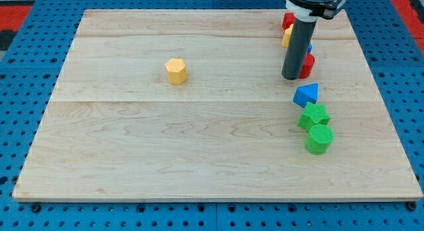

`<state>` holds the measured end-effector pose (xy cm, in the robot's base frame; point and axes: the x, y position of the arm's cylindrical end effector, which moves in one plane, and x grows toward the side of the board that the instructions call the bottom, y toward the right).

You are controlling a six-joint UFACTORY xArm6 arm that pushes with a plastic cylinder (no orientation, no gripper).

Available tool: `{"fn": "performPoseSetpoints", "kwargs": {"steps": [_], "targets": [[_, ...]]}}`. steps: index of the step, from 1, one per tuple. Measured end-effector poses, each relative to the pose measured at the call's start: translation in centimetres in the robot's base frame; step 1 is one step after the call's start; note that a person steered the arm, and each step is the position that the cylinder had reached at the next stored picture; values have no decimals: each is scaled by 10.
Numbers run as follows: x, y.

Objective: Move red circle diagonally top right to the hexagon

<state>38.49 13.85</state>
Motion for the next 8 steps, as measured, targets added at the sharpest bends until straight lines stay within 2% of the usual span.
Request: {"fn": "performPoseSetpoints", "kwargs": {"steps": [1, 2, 4, 5, 6, 7, 8], "targets": [[7, 1], [9, 41], [13, 57], [-4, 60], [-5, 88], [-21, 82], [-22, 42]]}}
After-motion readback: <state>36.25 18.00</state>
